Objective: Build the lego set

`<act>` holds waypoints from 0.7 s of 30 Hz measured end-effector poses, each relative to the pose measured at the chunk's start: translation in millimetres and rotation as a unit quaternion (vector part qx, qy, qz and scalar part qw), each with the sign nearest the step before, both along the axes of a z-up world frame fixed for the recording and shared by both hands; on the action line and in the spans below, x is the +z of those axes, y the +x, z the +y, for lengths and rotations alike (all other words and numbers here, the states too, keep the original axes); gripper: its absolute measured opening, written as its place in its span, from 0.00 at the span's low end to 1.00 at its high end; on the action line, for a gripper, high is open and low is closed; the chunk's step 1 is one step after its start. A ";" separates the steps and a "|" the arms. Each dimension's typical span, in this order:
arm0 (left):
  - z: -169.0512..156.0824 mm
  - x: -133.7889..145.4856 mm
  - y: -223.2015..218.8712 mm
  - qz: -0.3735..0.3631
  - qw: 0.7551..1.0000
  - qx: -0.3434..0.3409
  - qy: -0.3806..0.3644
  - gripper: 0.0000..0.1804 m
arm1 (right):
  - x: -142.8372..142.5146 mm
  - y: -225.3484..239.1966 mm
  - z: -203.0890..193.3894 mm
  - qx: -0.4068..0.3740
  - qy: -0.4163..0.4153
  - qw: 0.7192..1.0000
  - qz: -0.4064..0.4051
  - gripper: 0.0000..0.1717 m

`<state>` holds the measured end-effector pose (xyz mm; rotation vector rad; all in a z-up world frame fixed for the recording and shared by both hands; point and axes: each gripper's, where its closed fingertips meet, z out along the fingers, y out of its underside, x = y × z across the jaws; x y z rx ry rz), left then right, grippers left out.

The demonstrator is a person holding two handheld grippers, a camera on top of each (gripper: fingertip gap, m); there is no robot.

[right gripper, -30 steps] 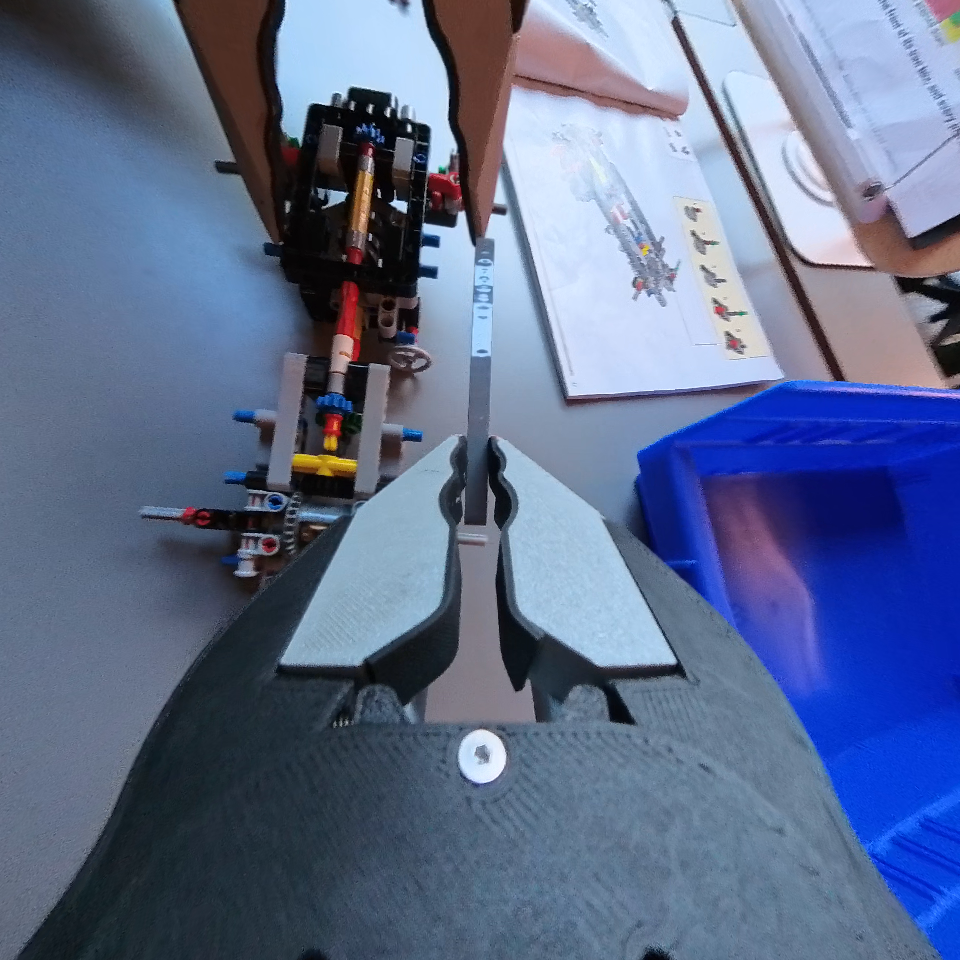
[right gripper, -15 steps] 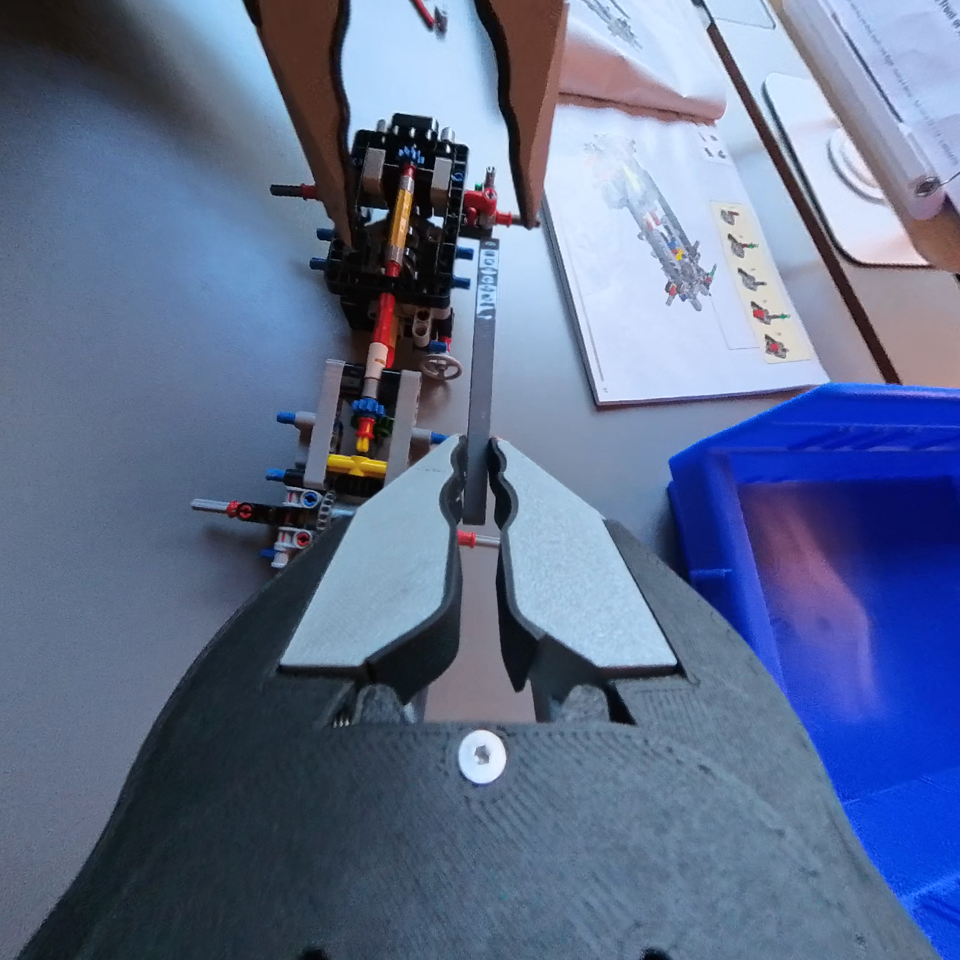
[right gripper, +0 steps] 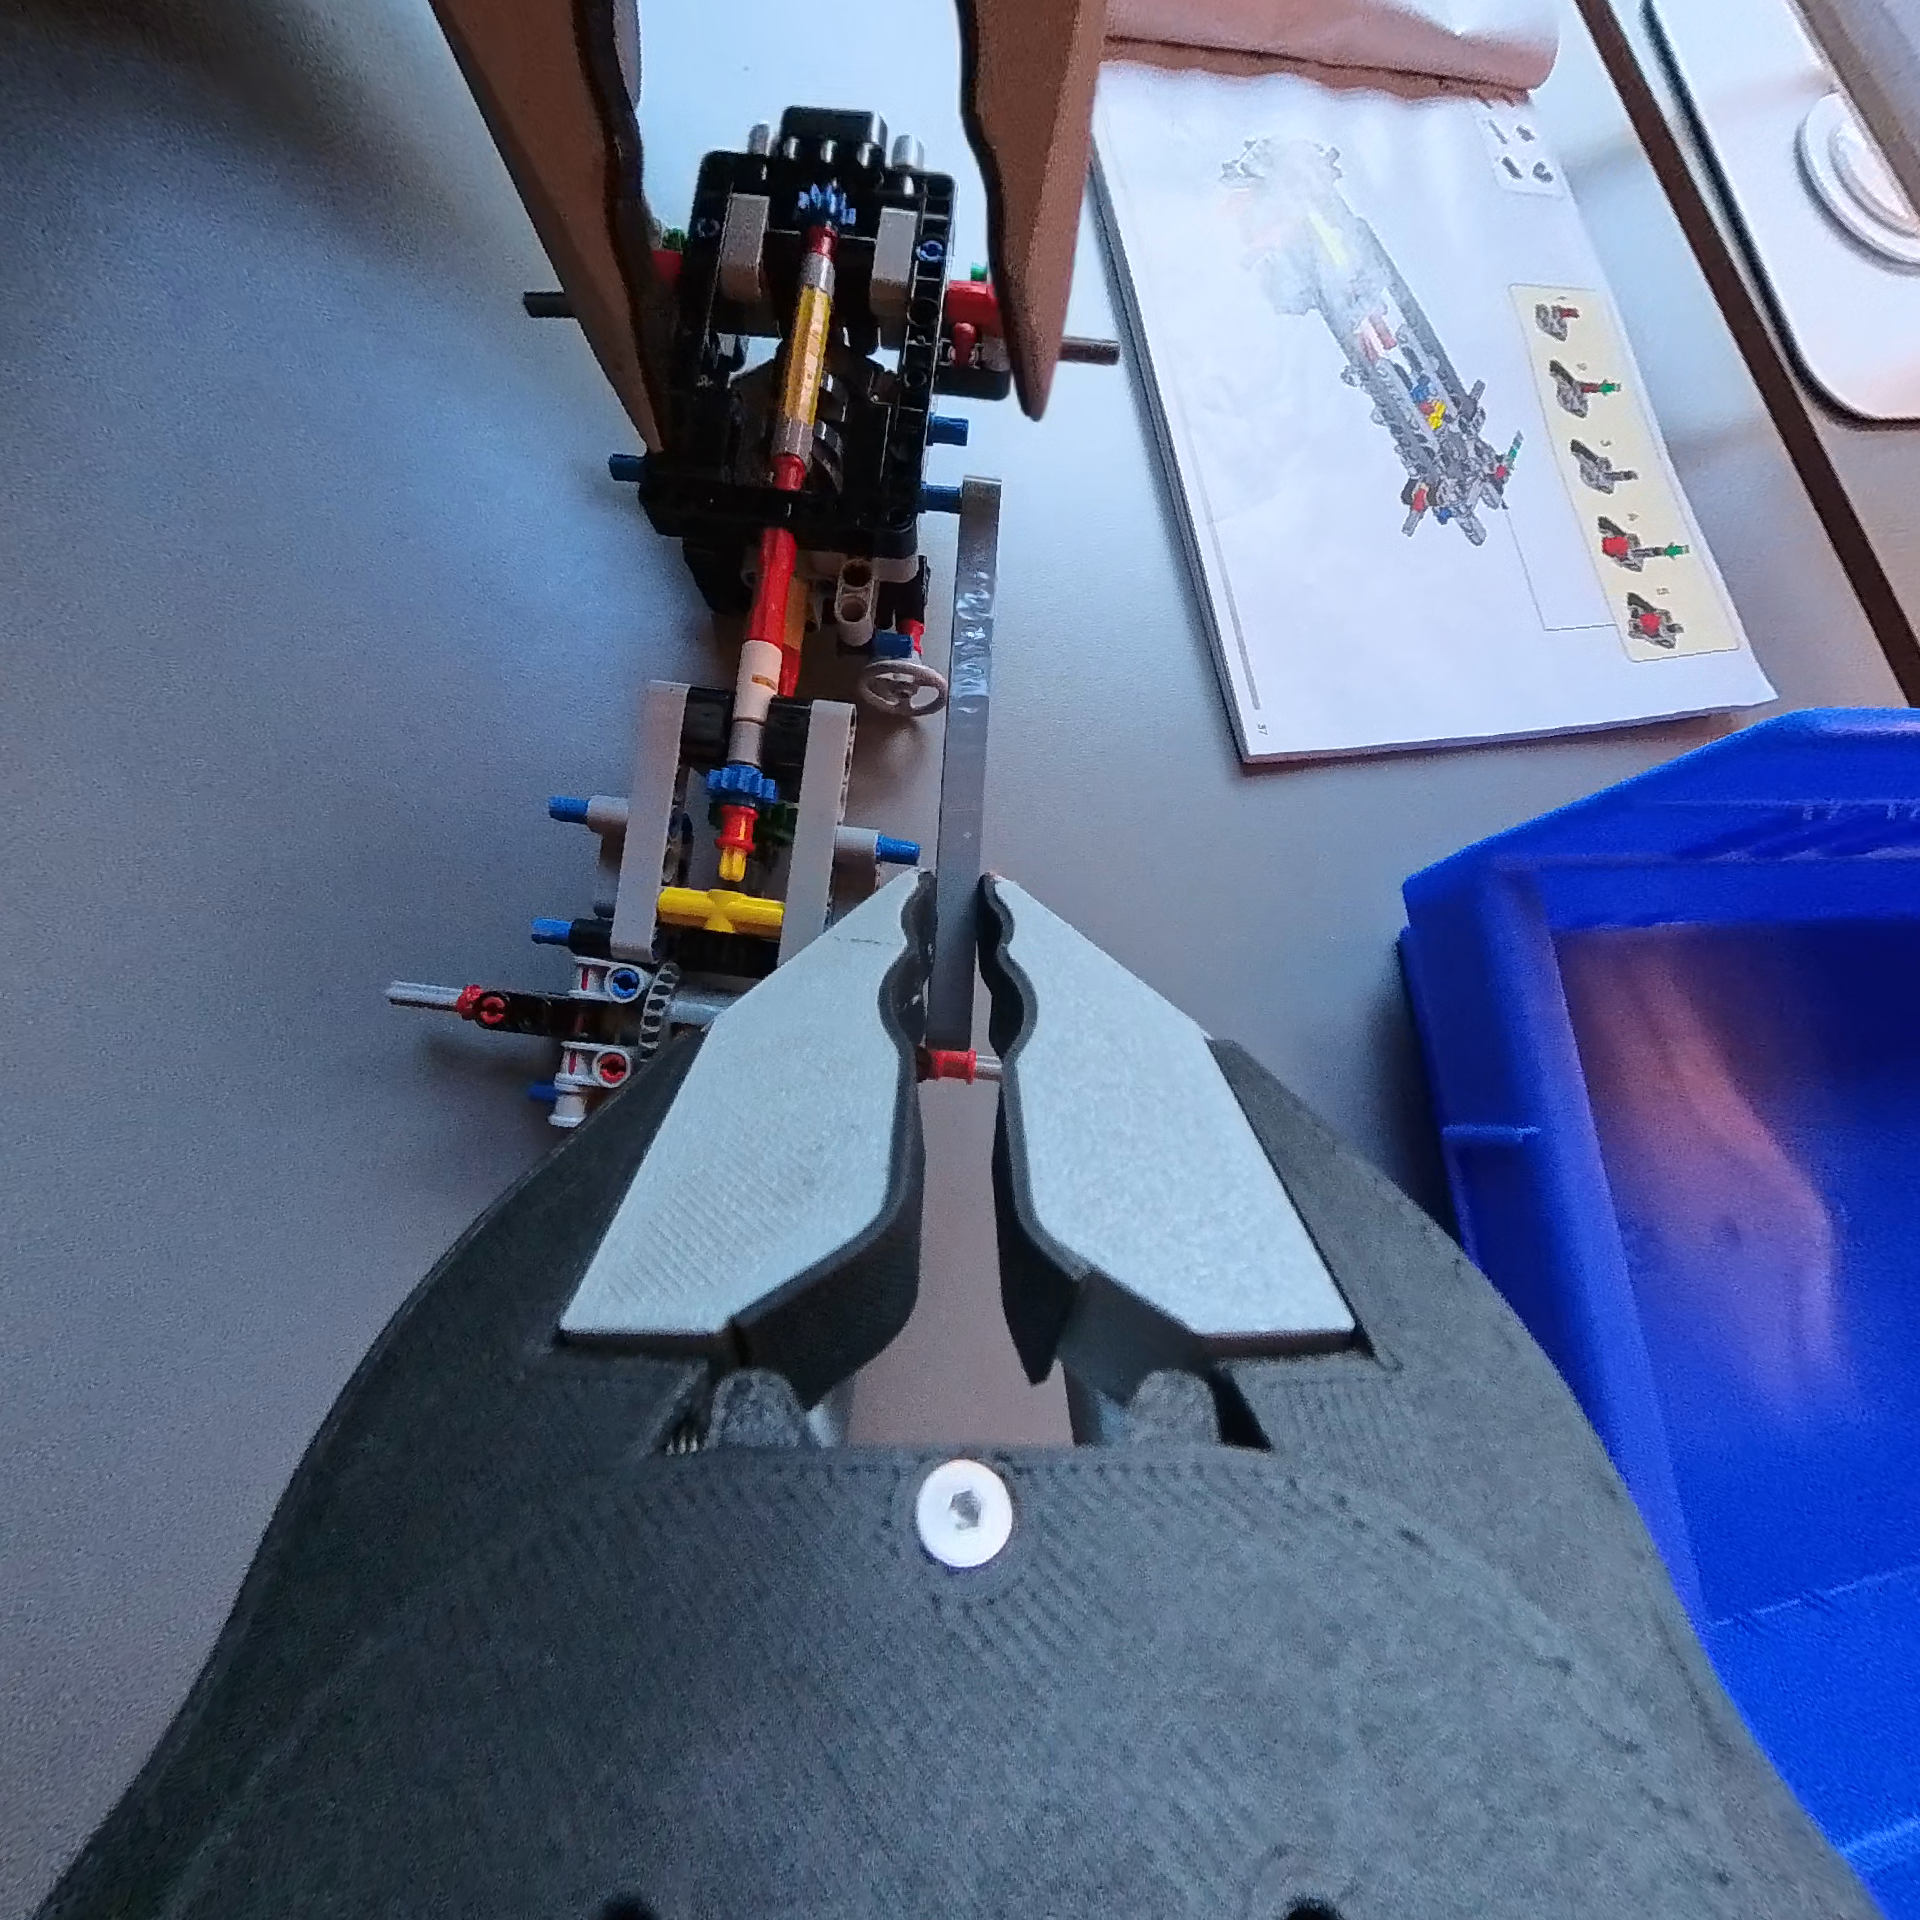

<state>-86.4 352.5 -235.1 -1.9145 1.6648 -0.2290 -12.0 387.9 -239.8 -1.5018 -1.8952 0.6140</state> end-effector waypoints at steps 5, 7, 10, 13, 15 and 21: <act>-6.3 5.8 -5.5 0.013 1.000 -0.008 0.001 0.41 | 1.5 0.5 0.2 0.000 -0.002 1.000 0.003 0.03; -7.2 5.2 -3.5 0.012 1.000 -0.011 -0.002 0.42 | 2.0 0.6 0.4 -0.001 -0.003 1.000 0.004 0.03; -3.9 -1.7 -2.5 0.029 1.000 -0.003 -0.005 0.42 | 2.1 0.2 0.3 0.000 -0.003 1.000 0.005 0.03; -0.8 -7.0 -5.0 0.051 0.999 0.010 -0.009 0.42 | 1.1 0.1 0.3 0.000 -0.002 1.000 0.003 0.03; -2.6 -7.3 -4.4 0.054 0.999 0.006 -0.009 0.41 | 0.7 0.1 -0.2 0.000 -0.002 1.000 0.002 0.03; -0.7 -14.8 -2.5 0.073 0.997 -0.005 0.002 0.42 | -1.3 1.2 -0.9 0.002 -0.006 1.000 -0.005 0.03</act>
